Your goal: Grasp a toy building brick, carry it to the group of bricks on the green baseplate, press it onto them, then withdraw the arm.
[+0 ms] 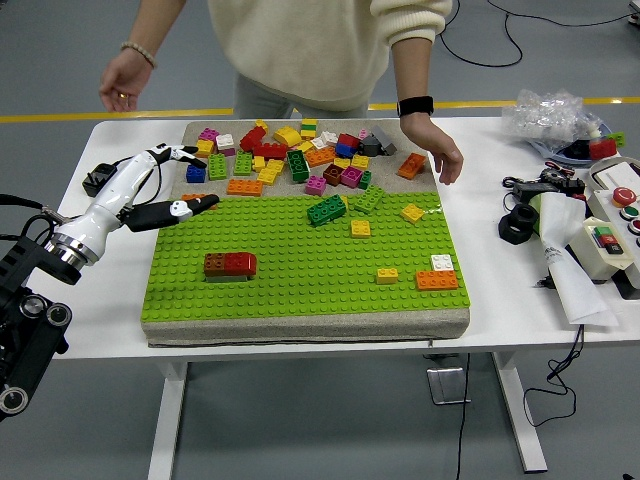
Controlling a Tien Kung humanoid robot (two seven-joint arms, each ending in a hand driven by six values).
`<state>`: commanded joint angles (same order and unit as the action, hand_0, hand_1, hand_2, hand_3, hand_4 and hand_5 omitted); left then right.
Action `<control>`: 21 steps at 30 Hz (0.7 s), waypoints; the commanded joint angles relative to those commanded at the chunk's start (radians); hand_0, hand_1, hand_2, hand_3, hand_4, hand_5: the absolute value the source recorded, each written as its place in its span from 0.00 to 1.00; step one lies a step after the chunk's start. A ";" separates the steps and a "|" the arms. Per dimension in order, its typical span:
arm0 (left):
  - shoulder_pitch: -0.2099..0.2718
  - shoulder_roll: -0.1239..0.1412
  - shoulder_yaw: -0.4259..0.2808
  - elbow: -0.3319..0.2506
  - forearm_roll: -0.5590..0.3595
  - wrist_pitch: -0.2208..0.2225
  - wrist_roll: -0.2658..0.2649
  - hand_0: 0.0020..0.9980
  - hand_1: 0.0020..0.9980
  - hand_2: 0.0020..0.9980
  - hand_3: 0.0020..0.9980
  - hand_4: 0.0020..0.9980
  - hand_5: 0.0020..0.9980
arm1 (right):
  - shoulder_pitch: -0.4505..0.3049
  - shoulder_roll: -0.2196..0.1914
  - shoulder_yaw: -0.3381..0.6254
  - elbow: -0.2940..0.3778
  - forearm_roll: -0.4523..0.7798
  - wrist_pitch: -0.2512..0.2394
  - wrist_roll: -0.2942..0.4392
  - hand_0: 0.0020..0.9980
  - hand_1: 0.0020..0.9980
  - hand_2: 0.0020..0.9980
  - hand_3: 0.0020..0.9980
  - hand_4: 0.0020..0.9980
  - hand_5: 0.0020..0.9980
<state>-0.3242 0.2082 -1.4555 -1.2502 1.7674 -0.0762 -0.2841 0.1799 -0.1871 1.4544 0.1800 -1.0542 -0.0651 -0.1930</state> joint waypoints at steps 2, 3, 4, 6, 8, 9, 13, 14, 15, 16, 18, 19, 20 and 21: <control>0.001 0.007 -0.013 -0.002 -0.053 -0.002 0.002 0.96 0.82 0.83 0.86 1.00 0.66 | 0.000 0.002 -0.001 0.000 0.000 -0.002 -0.001 0.78 0.70 0.74 0.68 0.95 0.68; -0.002 0.014 -0.019 0.000 -0.096 -0.005 0.006 0.96 0.82 0.83 0.86 1.00 0.66 | -0.001 0.003 -0.004 0.000 0.002 -0.004 0.000 0.78 0.70 0.74 0.68 0.95 0.68; -0.005 0.018 -0.021 0.003 -0.122 -0.007 0.007 0.96 0.82 0.83 0.86 1.00 0.66 | -0.001 0.004 -0.005 0.000 0.001 -0.004 -0.001 0.78 0.70 0.74 0.68 0.95 0.68; -0.011 0.024 -0.022 0.008 -0.187 -0.009 0.010 0.97 0.89 0.89 0.94 1.00 0.70 | -0.001 0.004 -0.006 0.000 -0.002 -0.005 -0.002 0.78 0.70 0.74 0.68 0.95 0.68; -0.026 0.038 -0.015 0.019 -0.260 -0.013 0.014 0.97 0.89 0.89 0.94 1.00 0.70 | 0.000 0.005 -0.009 0.000 -0.007 -0.008 -0.003 0.78 0.70 0.74 0.68 0.95 0.68; -0.034 0.046 -0.010 0.025 -0.296 -0.014 0.015 0.97 0.89 0.89 0.94 1.00 0.70 | 0.000 0.006 -0.009 0.000 -0.010 -0.009 -0.003 0.78 0.70 0.74 0.68 0.95 0.68; -0.064 0.065 0.008 0.061 -0.396 -0.022 0.021 1.00 0.92 0.92 0.97 0.94 0.75 | 0.005 0.005 -0.009 0.000 -0.021 -0.017 -0.004 0.78 0.70 0.74 0.68 0.95 0.68; -0.069 0.068 0.011 0.069 -0.417 -0.025 0.023 1.00 0.92 0.92 0.97 0.94 0.75 | 0.006 0.005 -0.009 0.000 -0.023 -0.018 -0.004 0.78 0.70 0.74 0.68 0.95 0.68; -0.074 0.073 0.014 0.083 -0.439 -0.029 0.026 1.00 0.92 0.92 0.97 0.94 0.75 | 0.007 0.006 -0.009 0.000 -0.026 -0.021 -0.004 0.78 0.70 0.74 0.68 0.95 0.68; -0.076 0.075 0.015 0.089 -0.453 -0.031 0.027 1.00 0.92 0.92 0.97 0.94 0.75 | 0.008 0.006 -0.010 0.000 -0.027 -0.022 -0.004 0.78 0.70 0.74 0.68 0.95 0.68; -0.081 0.083 0.020 0.111 -0.494 -0.037 0.032 1.00 0.94 0.94 0.98 0.92 0.77 | 0.006 0.008 -0.010 0.000 -0.033 -0.025 -0.005 0.78 0.70 0.74 0.68 0.95 0.68; -0.082 0.083 0.020 0.112 -0.498 -0.038 0.032 1.00 0.94 0.94 0.98 0.92 0.77 | 0.006 0.009 -0.010 0.000 -0.034 -0.025 -0.005 0.78 0.70 0.74 0.68 0.95 0.68; -0.083 0.087 0.022 0.119 -0.508 -0.039 0.034 1.00 0.94 0.94 0.98 0.92 0.77 | 0.004 0.010 -0.010 0.000 -0.036 -0.026 -0.006 0.78 0.70 0.74 0.68 0.95 0.68; -0.084 0.092 0.025 0.129 -0.527 -0.041 0.037 1.00 0.94 0.94 0.98 0.92 0.77 | 0.002 0.012 -0.010 0.000 -0.039 -0.028 -0.007 0.78 0.70 0.74 0.68 0.95 0.68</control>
<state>-0.4086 0.3006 -1.4309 -1.1211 1.2401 -0.1172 -0.2472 0.1815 -0.1749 1.4441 0.1800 -1.0932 -0.0928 -0.1996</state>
